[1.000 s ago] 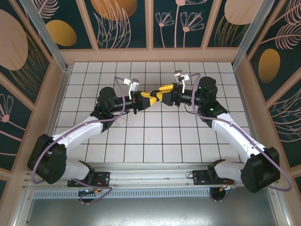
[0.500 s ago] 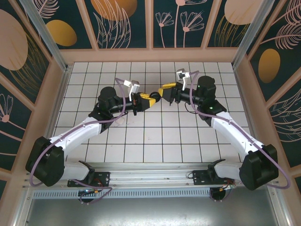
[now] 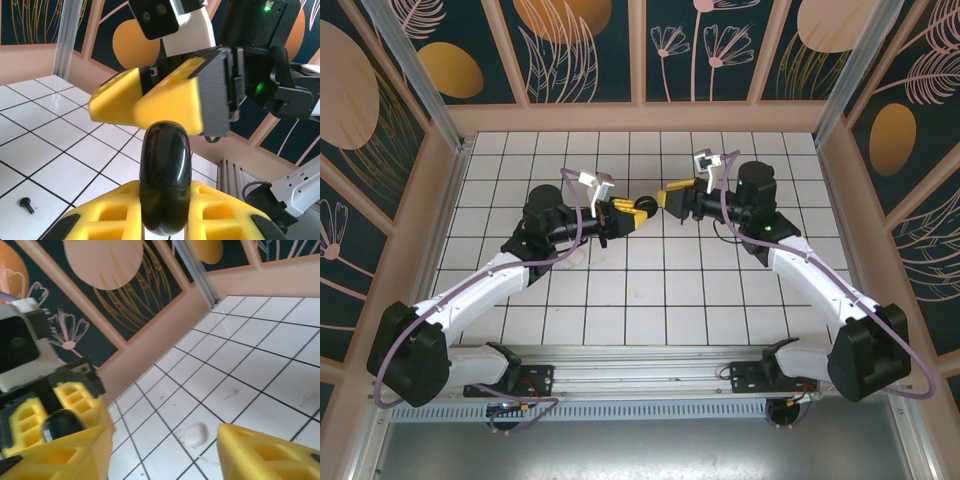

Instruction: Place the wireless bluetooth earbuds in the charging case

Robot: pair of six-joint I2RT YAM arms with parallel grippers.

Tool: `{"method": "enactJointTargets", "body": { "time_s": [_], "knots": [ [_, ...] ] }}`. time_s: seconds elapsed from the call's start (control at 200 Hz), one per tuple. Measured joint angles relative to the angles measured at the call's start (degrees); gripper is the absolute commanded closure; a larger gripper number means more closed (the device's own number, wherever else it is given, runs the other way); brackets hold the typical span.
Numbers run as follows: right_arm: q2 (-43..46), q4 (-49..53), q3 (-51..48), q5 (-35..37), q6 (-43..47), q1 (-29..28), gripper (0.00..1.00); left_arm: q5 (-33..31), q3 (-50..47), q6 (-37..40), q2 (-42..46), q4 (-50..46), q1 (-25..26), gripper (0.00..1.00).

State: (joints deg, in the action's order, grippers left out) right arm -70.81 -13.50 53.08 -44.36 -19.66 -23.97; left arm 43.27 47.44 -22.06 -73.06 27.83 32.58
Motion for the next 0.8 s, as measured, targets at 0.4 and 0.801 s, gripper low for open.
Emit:
{"method": "enactJointTargets", "body": {
  "time_s": [0.4,0.801],
  "knots": [
    [2.6,-3.7,-3.1,-6.5,0.0,-0.9,0.34,5.6,4.8,0.6,-3.6,-2.8,0.0,0.97],
    [-3.6,-6.7,-1.6,-4.2,-6.3,2.4,0.35,4.9,4.2,1.0,-3.5,-4.0,-0.3,0.97]
  ]
}}
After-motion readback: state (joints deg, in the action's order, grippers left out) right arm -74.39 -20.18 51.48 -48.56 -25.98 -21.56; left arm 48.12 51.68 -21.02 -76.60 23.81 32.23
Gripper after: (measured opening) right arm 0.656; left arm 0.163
